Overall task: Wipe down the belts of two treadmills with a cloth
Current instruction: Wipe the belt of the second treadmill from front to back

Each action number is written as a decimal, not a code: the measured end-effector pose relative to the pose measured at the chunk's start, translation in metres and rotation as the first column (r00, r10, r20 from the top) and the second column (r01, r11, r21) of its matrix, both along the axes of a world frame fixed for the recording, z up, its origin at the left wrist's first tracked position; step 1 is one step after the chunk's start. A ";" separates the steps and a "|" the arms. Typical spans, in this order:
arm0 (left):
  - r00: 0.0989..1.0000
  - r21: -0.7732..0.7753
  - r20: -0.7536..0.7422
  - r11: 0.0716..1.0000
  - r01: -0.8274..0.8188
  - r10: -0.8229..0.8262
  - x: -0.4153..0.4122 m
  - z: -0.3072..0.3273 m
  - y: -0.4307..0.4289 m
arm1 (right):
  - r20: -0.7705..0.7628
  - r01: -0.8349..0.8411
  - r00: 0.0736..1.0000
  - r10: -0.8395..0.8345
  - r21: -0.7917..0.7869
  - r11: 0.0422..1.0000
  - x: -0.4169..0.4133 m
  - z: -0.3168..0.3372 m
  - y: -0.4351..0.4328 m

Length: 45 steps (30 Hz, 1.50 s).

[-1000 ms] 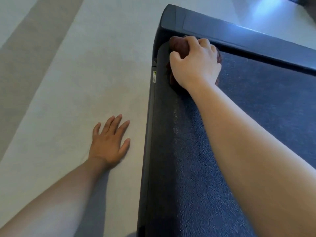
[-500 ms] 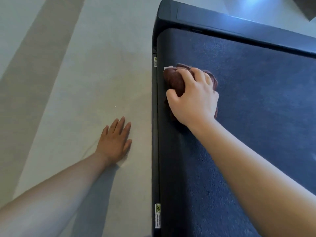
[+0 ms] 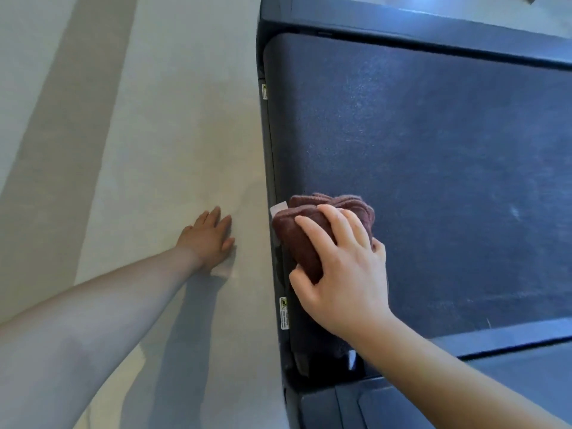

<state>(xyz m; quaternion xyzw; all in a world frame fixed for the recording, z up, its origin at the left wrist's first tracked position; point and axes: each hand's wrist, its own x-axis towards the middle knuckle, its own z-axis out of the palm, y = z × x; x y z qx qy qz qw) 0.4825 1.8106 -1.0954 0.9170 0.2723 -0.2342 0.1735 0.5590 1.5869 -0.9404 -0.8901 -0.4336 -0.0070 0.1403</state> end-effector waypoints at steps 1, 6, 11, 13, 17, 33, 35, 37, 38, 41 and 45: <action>1.000 -0.025 0.007 1.000 -0.014 0.015 -0.001 0.006 -0.002 | -0.001 -0.001 1.000 0.001 0.008 1.000 0.000 -0.001 -0.001; 0.992 -0.087 0.102 0.994 -0.069 0.078 -0.030 0.050 -0.027 | -0.045 -0.085 0.995 0.084 -0.035 0.996 0.004 0.000 -0.006; 0.985 -0.195 0.116 0.975 -0.107 0.131 -0.073 0.101 -0.061 | -0.057 -0.244 0.968 0.245 0.010 0.970 0.006 0.002 -0.044; 0.943 -0.243 0.224 0.952 -0.189 0.244 -0.075 0.114 -0.081 | -0.044 -0.274 0.960 0.277 0.066 0.959 0.010 -0.001 -0.062; 0.888 -0.245 0.382 0.954 -0.170 0.256 -0.044 0.133 -0.110 | 0.006 -0.212 0.977 0.213 0.122 0.970 0.027 -0.006 -0.090; 0.786 -0.027 0.595 0.973 0.230 -0.169 0.009 0.162 -0.158 | -0.014 0.072 0.997 -0.071 0.091 0.993 0.069 -0.004 -0.149; 0.797 -0.031 0.585 0.979 0.204 -0.147 0.003 0.161 -0.153 | -0.023 -0.029 0.999 0.031 0.109 0.994 0.064 -0.004 -0.140; 0.809 -0.037 0.575 0.984 0.173 -0.120 -0.004 0.158 -0.148 | -0.027 -0.087 0.995 0.091 0.114 0.990 0.064 -0.005 -0.135; 0.816 -0.044 0.568 0.986 0.160 -0.107 -0.006 0.156 -0.145 | -0.030 -0.098 0.994 0.102 0.107 0.989 0.065 -0.006 -0.135; 0.826 -0.064 0.558 0.988 0.142 -0.082 -0.011 0.151 -0.140 | -0.017 -0.092 0.995 0.094 0.097 0.991 0.066 -0.008 -0.137; 0.822 -0.069 0.563 0.986 0.153 -0.088 -0.012 0.149 -0.142 | -0.006 -0.066 0.998 0.067 0.108 0.992 0.067 -0.008 -0.128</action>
